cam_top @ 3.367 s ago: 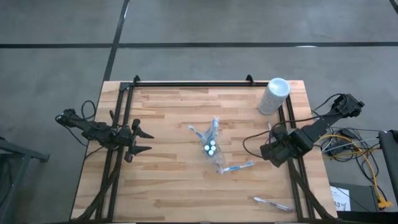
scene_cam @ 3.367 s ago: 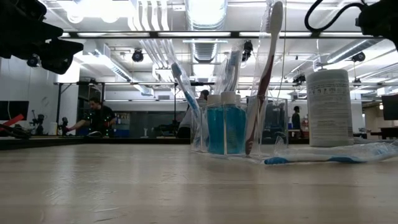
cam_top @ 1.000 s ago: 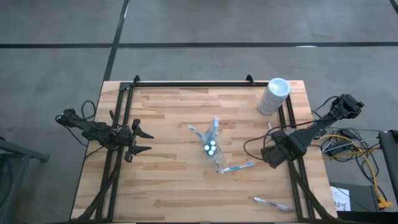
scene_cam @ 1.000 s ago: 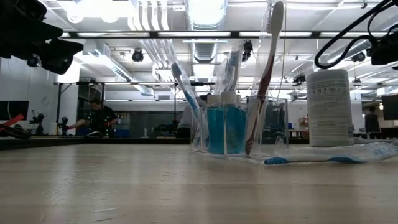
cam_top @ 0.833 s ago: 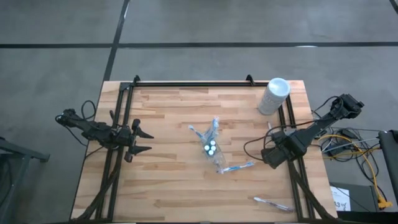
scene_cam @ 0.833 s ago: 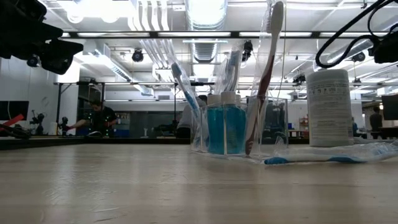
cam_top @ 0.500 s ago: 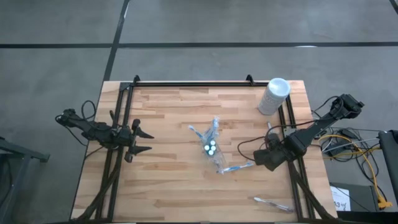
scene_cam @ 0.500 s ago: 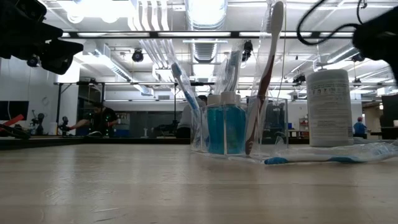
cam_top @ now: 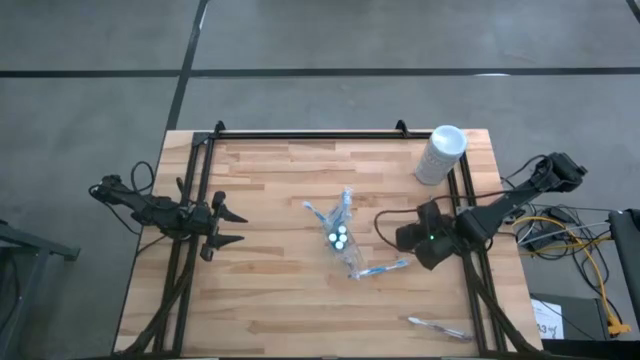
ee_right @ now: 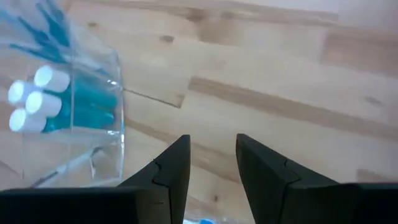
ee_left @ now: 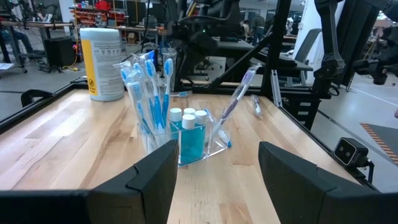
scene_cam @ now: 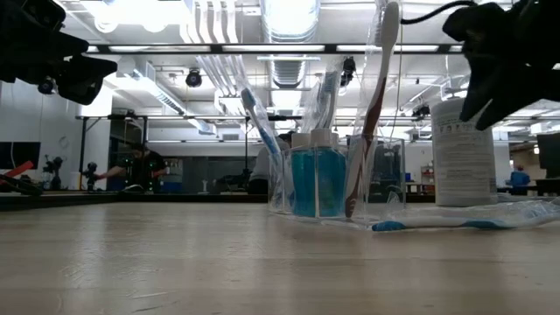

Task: Pick & Place toothbrushing station
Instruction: Put the blue toothbrush into the left section of the transparent organizer

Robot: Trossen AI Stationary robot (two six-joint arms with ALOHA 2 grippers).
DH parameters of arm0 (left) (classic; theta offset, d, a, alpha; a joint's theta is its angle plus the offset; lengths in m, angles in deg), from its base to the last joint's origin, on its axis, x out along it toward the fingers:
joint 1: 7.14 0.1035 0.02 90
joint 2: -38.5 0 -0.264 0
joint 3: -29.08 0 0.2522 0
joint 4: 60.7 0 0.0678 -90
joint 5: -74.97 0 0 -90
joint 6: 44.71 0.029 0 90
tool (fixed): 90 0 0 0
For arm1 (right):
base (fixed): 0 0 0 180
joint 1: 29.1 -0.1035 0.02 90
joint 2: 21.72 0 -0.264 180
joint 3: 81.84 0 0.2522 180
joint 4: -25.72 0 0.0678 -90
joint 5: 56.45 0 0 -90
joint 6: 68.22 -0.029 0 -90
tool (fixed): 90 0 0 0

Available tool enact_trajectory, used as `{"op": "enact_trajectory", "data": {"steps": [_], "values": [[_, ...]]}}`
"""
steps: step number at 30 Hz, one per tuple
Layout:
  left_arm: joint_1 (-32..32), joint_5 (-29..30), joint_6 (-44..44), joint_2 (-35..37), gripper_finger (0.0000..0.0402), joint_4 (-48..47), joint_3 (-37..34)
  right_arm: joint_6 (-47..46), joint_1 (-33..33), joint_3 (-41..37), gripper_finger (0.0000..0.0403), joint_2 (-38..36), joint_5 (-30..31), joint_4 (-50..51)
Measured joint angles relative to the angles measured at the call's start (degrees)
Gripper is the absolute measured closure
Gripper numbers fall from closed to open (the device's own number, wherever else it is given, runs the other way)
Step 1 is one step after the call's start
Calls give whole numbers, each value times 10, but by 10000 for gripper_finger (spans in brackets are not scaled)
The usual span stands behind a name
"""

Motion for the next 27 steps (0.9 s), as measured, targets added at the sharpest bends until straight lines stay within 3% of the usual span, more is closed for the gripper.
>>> {"op": "enact_trajectory", "data": {"steps": [3,7,16,27], "values": [[0,0,0,0,174,0,0,27,28,0,275,-1,5,-6],[0,0,0,0,174,0,0,-7,75,0,279,-1,10,38],[0,0,0,0,174,0,0,-49,157,0,299,0,-55,114],[0,0,0,0,174,0,0,105,215,0,309,0,-69,115]]}}
